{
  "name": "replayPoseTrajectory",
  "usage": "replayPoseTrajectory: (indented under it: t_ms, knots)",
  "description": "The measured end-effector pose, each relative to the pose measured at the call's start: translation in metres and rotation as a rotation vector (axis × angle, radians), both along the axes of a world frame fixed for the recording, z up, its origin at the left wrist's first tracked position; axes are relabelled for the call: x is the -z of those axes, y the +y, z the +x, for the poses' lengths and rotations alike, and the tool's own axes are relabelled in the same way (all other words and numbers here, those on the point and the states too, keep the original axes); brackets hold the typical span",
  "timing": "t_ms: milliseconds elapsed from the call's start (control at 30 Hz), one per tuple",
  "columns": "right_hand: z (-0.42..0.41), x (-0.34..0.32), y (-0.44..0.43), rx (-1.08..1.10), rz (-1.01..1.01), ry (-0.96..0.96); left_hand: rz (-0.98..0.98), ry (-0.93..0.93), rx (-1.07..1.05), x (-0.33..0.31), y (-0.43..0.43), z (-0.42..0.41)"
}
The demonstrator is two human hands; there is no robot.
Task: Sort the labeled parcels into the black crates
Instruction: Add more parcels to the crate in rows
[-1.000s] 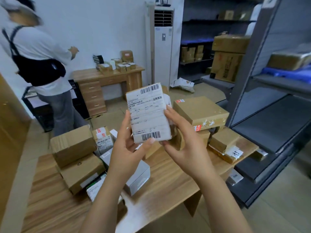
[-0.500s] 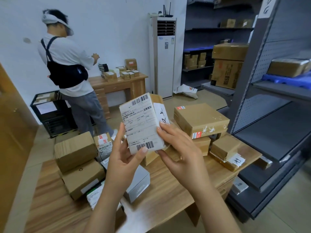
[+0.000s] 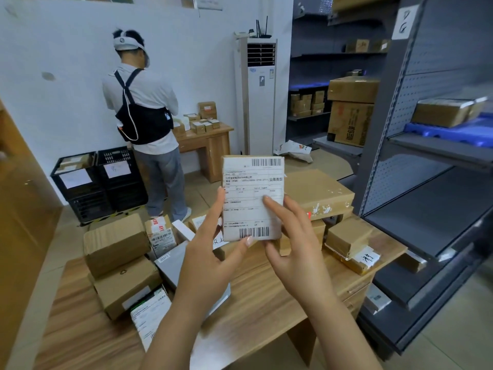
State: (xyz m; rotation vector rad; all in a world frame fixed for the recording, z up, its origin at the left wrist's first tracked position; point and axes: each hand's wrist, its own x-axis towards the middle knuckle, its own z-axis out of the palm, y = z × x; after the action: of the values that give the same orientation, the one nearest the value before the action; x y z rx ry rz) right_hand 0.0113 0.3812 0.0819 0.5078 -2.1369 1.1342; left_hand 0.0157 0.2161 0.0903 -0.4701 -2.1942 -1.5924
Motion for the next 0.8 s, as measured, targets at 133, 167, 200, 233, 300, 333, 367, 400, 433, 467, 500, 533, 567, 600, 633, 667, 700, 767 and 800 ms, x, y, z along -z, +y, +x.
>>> replayPoseTrajectory:
  t_ms: [133, 167, 200, 233, 300, 333, 367, 400, 433, 467, 500, 533, 567, 600, 633, 667, 700, 767, 800]
  knots:
    - [0.006, 0.001, 0.014, 0.048, 0.003, -0.003, -0.111, 0.054, -0.019, -0.004, 0.015, 0.007]
    - [0.007, 0.001, 0.019, 0.057, 0.008, 0.005, -0.110, 0.056, -0.016, -0.004, 0.019, 0.009]
    - [0.008, 0.001, 0.022, 0.064, 0.015, 0.011, -0.104, 0.055, -0.013, -0.004, 0.023, 0.009]
    - [0.009, 0.001, 0.026, 0.070, 0.021, 0.013, -0.099, 0.053, -0.009, -0.004, 0.027, 0.010]
    - [0.011, 0.003, 0.035, 0.081, 0.041, 0.009, -0.091, 0.042, -0.004, -0.002, 0.034, 0.012]
    - [0.012, 0.004, 0.039, 0.086, 0.050, 0.007, -0.085, 0.036, -0.003, -0.001, 0.038, 0.013]
    - [0.013, 0.005, 0.043, 0.090, 0.056, 0.005, -0.081, 0.033, -0.002, 0.000, 0.041, 0.013]
    - [0.015, 0.006, 0.047, 0.095, 0.060, 0.004, -0.080, 0.029, 0.001, 0.002, 0.044, 0.014]
    - [0.016, 0.006, 0.051, 0.100, 0.064, 0.005, -0.078, 0.022, 0.005, 0.002, 0.048, 0.014]
    - [0.017, 0.007, 0.054, 0.105, 0.067, 0.007, -0.077, 0.014, 0.012, 0.003, 0.051, 0.015]
    - [0.018, 0.008, 0.058, 0.110, 0.071, 0.008, -0.079, 0.010, 0.021, 0.003, 0.055, 0.016]
    - [0.019, 0.009, 0.062, 0.113, 0.075, 0.004, -0.081, 0.012, 0.030, 0.004, 0.059, 0.016]
    - [0.021, 0.010, 0.066, 0.116, 0.079, -0.008, -0.081, 0.015, 0.039, 0.005, 0.062, 0.016]
    - [0.023, 0.011, 0.070, 0.120, 0.080, -0.025, -0.079, 0.015, 0.044, 0.007, 0.066, 0.016]
    - [0.025, 0.013, 0.074, 0.126, 0.081, -0.039, -0.075, 0.007, 0.047, 0.009, 0.070, 0.016]
    - [0.027, 0.015, 0.078, 0.134, 0.084, -0.047, -0.066, -0.005, 0.052, 0.011, 0.074, 0.017]
    - [0.030, 0.017, 0.082, 0.143, 0.088, -0.050, -0.052, -0.019, 0.062, 0.015, 0.079, 0.017]
    - [0.033, 0.021, 0.088, 0.168, 0.091, -0.059, -0.040, -0.035, 0.084, 0.021, 0.087, 0.016]
    - [0.034, 0.023, 0.091, 0.184, 0.092, -0.069, -0.050, -0.038, 0.097, 0.023, 0.091, 0.014]
